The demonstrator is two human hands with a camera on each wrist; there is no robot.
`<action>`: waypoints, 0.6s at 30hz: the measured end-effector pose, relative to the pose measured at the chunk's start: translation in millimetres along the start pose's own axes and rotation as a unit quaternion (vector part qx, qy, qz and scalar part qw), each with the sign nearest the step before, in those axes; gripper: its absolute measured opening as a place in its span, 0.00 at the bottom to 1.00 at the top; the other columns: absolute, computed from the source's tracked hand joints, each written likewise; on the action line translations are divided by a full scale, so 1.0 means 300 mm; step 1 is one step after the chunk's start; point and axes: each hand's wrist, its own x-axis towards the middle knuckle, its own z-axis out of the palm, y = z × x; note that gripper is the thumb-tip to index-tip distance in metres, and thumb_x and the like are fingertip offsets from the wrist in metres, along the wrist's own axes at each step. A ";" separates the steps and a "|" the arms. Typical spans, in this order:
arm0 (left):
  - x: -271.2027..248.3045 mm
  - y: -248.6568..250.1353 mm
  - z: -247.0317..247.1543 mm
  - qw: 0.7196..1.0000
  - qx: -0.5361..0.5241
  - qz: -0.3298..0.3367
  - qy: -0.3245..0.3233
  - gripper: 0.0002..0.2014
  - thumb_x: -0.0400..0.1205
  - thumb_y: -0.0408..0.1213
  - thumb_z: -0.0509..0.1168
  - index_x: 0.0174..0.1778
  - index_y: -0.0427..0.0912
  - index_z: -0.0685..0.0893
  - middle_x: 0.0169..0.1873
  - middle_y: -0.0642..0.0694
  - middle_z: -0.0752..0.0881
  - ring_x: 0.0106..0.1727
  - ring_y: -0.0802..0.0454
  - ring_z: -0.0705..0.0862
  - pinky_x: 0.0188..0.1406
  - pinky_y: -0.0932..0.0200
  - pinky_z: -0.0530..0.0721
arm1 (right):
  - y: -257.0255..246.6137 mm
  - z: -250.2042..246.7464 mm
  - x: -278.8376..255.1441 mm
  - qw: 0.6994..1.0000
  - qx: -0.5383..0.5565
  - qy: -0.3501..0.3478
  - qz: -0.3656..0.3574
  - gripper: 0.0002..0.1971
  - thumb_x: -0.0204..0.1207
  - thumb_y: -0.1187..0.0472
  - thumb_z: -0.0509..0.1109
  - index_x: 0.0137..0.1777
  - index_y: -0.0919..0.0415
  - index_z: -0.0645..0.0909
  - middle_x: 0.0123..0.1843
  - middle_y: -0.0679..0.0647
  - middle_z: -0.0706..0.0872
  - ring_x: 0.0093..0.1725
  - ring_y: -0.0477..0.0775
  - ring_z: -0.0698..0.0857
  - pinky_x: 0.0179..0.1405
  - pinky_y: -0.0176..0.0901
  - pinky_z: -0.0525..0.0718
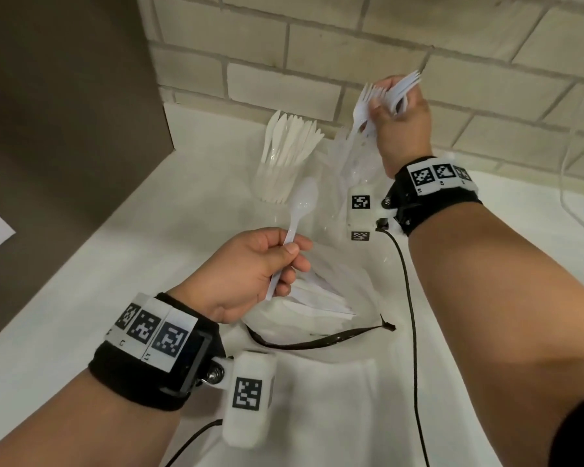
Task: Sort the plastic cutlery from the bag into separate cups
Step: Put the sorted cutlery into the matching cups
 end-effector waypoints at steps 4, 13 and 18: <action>0.010 -0.009 -0.005 1.000 -0.022 0.001 0.012 0.10 0.86 0.30 0.58 0.52 0.38 0.85 0.31 0.47 0.85 0.27 0.57 0.77 0.28 0.63 0.79 | 0.074 0.021 -0.011 0.999 -0.027 0.016 0.032 0.10 0.78 0.70 0.66 0.46 0.52 0.77 0.40 0.49 0.83 0.33 0.39 0.83 0.36 0.36 0.84; 0.012 -0.017 -0.002 0.999 -0.042 -0.001 0.015 0.10 0.86 0.30 0.58 0.51 0.38 0.85 0.29 0.48 0.85 0.28 0.57 0.77 0.28 0.64 0.79 | 0.136 0.028 -0.017 0.993 -0.039 0.008 0.110 0.27 0.64 0.65 0.81 0.62 0.54 0.77 0.58 0.53 0.84 0.57 0.50 0.84 0.60 0.41 0.84; 0.012 -0.019 0.003 0.999 -0.043 -0.004 0.013 0.10 0.86 0.30 0.58 0.51 0.38 0.85 0.30 0.48 0.85 0.28 0.57 0.77 0.28 0.63 0.80 | 0.141 0.037 -0.040 0.979 -0.184 -0.087 0.025 0.20 0.83 0.60 0.63 0.74 0.59 0.73 0.73 0.55 0.79 0.72 0.51 0.76 0.72 0.38 0.72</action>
